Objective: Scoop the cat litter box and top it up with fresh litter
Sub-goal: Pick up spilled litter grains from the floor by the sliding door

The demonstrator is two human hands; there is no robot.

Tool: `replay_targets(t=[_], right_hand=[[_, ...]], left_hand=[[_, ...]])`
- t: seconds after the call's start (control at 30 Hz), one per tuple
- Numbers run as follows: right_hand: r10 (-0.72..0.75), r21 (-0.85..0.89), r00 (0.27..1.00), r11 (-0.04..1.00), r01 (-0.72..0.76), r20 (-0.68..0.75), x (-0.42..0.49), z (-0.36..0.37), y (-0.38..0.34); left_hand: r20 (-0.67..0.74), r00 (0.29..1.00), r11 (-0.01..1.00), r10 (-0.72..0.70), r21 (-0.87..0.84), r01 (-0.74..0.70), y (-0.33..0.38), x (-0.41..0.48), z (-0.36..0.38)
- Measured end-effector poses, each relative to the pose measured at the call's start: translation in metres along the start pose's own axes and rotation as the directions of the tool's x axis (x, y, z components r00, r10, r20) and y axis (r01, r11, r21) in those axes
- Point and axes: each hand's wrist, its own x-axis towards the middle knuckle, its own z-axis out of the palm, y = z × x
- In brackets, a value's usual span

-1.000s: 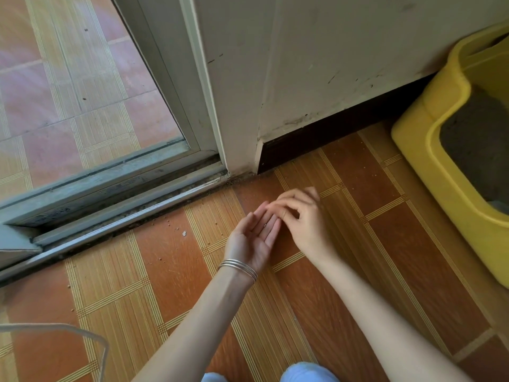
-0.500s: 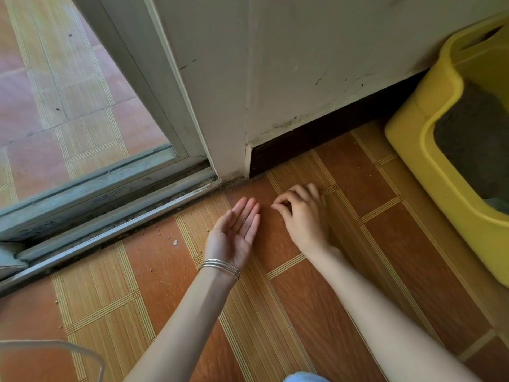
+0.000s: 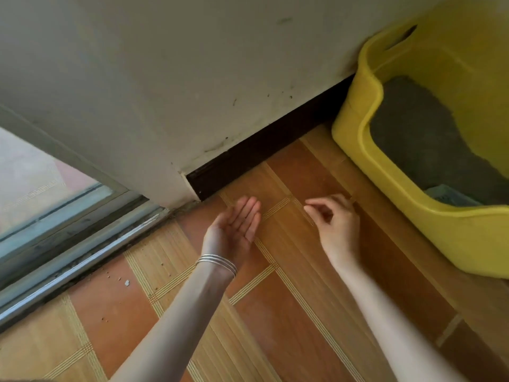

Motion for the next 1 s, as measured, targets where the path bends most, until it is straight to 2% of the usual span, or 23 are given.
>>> replay_targets(t=[0.17,0.23,0.37,0.63,0.67,0.73,0.8,0.9,1.0], right_hand=[[0.064,0.006,0.997,0.998,-0.065,0.046,0.014,-0.010,0.021],[0.022,-0.002,0.998,1.000,-0.022,0.060,0.016,-0.002,0.019],[-0.017,-0.039,1.000,0.999,0.017,-0.006,0.021,0.013,0.014],[-0.177,-0.165,0.984,0.971,0.173,-0.009,0.022,0.018,0.017],[-0.176,-0.148,0.984,0.974,0.171,-0.022,0.022,0.017,0.015],[-0.138,-0.002,0.990,0.990,0.138,-0.041,0.021,0.012,0.006],[-0.162,0.098,0.987,0.982,0.163,-0.015,0.018,0.010,-0.008],[-0.200,0.099,0.980,0.975,0.198,0.010,0.012,0.009,-0.015],[-0.055,0.069,0.993,0.996,0.063,-0.100,0.005,-0.002,0.010]], left_hand=[[-0.011,0.998,0.998,-0.056,0.011,0.056,-0.009,0.010,0.026],[0.025,0.997,0.997,-0.068,0.025,0.067,-0.009,0.013,0.033],[0.067,0.994,0.997,-0.081,0.000,0.082,-0.007,0.026,0.036],[0.056,0.995,0.994,-0.088,0.069,0.084,-0.019,0.040,0.030],[0.052,0.995,0.995,-0.087,0.062,0.084,-0.020,0.041,0.029],[0.053,0.995,0.995,-0.089,0.056,0.086,-0.022,0.043,0.030],[0.068,0.993,0.992,-0.102,0.083,0.096,-0.026,0.044,0.030],[0.072,0.989,0.988,-0.126,0.100,0.118,-0.034,0.046,0.033],[0.073,0.987,0.989,-0.143,0.051,0.140,-0.039,0.048,0.038]])
